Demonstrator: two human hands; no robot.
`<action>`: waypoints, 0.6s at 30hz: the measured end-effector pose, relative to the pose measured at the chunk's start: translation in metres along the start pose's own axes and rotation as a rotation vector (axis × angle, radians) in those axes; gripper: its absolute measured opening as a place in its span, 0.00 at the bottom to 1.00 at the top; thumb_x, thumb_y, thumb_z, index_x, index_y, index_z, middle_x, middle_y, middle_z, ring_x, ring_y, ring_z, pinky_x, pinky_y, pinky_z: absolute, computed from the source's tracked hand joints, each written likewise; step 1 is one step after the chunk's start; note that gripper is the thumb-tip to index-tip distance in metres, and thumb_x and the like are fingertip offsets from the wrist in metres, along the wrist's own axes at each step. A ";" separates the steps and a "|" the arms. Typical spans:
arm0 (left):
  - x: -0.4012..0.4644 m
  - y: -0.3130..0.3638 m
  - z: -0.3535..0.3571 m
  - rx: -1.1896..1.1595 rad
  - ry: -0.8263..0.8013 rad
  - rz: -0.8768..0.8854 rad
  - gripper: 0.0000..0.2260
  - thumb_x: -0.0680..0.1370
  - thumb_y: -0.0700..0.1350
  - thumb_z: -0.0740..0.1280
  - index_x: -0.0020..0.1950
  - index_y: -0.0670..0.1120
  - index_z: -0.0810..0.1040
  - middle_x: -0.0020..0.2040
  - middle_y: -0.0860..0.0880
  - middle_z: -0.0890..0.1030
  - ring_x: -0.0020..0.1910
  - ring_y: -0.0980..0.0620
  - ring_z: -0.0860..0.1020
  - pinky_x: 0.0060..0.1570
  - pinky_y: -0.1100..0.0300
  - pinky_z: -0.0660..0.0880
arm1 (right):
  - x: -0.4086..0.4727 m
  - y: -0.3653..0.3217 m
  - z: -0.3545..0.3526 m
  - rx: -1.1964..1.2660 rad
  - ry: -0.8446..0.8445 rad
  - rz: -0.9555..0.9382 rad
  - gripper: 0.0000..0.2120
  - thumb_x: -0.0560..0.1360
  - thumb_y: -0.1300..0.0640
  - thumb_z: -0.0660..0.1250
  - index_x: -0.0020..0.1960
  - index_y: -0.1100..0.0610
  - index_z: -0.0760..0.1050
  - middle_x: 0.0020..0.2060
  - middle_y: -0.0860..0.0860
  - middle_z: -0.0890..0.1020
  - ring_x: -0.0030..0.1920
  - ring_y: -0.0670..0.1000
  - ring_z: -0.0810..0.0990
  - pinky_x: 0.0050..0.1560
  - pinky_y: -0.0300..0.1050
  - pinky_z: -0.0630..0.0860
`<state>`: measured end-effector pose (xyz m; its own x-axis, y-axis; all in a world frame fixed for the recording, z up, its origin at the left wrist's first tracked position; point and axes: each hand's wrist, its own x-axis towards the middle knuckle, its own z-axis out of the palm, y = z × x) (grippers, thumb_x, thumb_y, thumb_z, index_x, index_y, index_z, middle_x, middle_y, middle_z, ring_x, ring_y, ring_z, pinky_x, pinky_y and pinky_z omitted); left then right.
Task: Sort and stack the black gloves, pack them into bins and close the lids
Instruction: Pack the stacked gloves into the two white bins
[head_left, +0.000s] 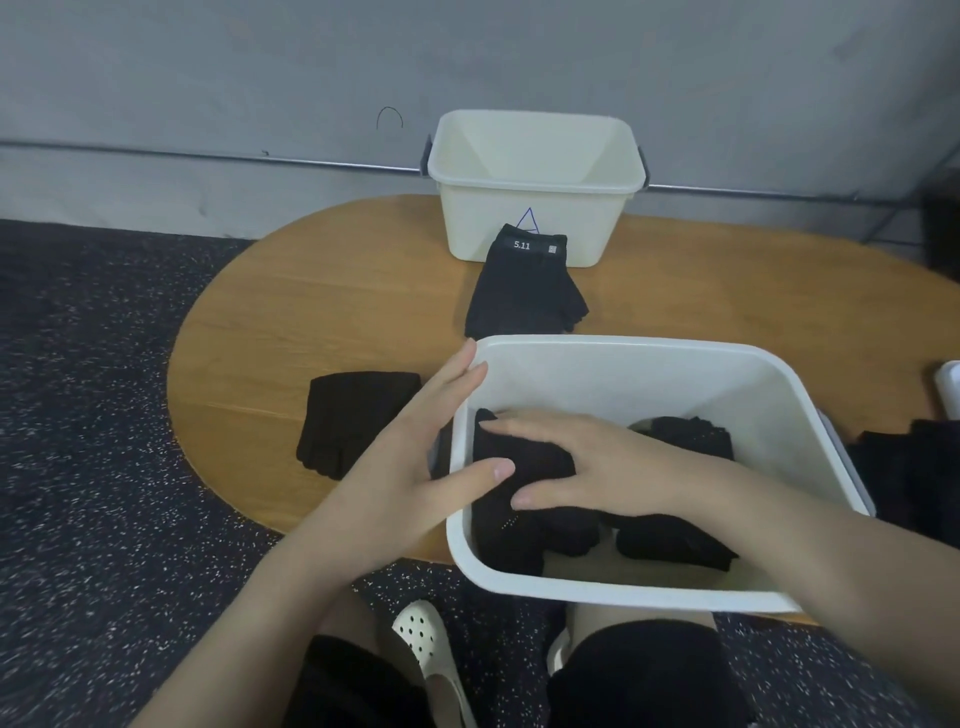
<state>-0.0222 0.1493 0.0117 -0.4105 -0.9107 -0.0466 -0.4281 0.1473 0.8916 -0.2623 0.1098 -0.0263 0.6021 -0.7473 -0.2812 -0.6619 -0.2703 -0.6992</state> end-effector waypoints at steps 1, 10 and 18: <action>0.000 0.000 0.000 0.003 0.002 -0.003 0.35 0.79 0.48 0.72 0.82 0.59 0.58 0.78 0.75 0.52 0.76 0.76 0.50 0.71 0.80 0.50 | 0.000 0.001 0.003 -0.022 -0.008 -0.009 0.35 0.77 0.39 0.71 0.80 0.37 0.61 0.78 0.34 0.62 0.77 0.33 0.58 0.78 0.38 0.55; -0.006 0.006 0.000 0.061 0.055 0.036 0.32 0.81 0.53 0.70 0.82 0.61 0.59 0.78 0.74 0.56 0.76 0.75 0.52 0.72 0.75 0.52 | -0.004 -0.017 -0.002 -0.084 0.153 -0.082 0.31 0.76 0.39 0.73 0.76 0.41 0.69 0.75 0.35 0.69 0.74 0.35 0.65 0.78 0.44 0.64; 0.010 -0.053 -0.067 0.393 0.212 -0.084 0.20 0.85 0.55 0.59 0.77 0.56 0.69 0.74 0.58 0.71 0.75 0.58 0.65 0.76 0.53 0.63 | 0.026 -0.082 -0.035 -0.114 0.588 -0.327 0.16 0.77 0.45 0.70 0.63 0.47 0.82 0.65 0.37 0.80 0.67 0.36 0.75 0.71 0.40 0.71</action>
<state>0.0507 0.1061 -0.0060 -0.2054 -0.9785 0.0184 -0.7426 0.1681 0.6483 -0.2079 0.0916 0.0470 0.4576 -0.8131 0.3597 -0.5496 -0.5767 -0.6044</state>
